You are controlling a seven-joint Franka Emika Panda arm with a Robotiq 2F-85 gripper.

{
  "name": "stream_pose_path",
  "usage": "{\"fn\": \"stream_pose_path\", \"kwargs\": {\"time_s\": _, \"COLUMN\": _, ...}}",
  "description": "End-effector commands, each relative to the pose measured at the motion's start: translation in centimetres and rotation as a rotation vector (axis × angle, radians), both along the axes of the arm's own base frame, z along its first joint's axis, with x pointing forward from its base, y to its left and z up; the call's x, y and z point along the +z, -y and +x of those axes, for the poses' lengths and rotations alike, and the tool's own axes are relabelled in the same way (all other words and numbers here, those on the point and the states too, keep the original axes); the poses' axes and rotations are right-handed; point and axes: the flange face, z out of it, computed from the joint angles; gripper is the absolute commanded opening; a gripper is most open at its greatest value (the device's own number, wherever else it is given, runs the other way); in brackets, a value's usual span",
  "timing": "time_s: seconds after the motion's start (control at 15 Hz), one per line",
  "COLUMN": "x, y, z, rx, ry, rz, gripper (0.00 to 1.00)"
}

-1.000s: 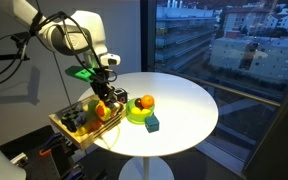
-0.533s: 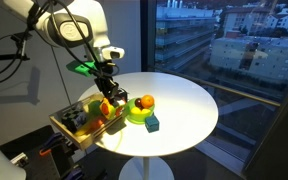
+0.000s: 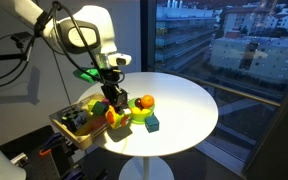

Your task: Move the soft orange block from the tray to the table

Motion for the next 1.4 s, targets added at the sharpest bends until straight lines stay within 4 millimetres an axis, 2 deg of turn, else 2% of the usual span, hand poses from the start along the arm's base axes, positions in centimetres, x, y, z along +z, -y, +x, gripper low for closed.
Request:
{"fn": "stream_pose_path", "kwargs": {"time_s": 0.0, "x": -1.2, "y": 1.0, "z": 0.9, "rx": -0.015, "ry": 0.007, "rz": -0.028, "gripper": 0.06}}
{"fn": "stream_pose_path", "kwargs": {"time_s": 0.47, "x": -3.4, "y": 1.2, "z": 1.3, "rx": 0.019, "ry": 0.049, "rz": -0.028, "gripper": 0.09}}
{"fn": "stream_pose_path", "kwargs": {"time_s": 0.53, "x": -3.6, "y": 1.1, "z": 1.3, "rx": 0.026, "ry": 0.052, "rz": -0.031, "gripper": 0.45}}
{"fn": "stream_pose_path", "kwargs": {"time_s": 0.67, "x": -3.8, "y": 1.0, "z": 1.3, "rx": 0.037, "ry": 0.051, "rz": -0.034, "gripper": 0.46}}
{"fn": "stream_pose_path", "kwargs": {"time_s": 0.73, "x": -3.8, "y": 1.0, "z": 1.3, "rx": 0.041, "ry": 0.048, "rz": -0.033, "gripper": 0.51}}
{"fn": "stream_pose_path", "kwargs": {"time_s": 1.13, "x": -3.8, "y": 0.7, "z": 1.2, "rx": 0.039, "ry": 0.033, "rz": -0.037, "gripper": 0.99}}
{"fn": "stream_pose_path", "kwargs": {"time_s": 1.33, "x": -3.4, "y": 0.3, "z": 1.0, "rx": 0.030, "ry": 0.005, "rz": -0.029, "gripper": 1.00}}
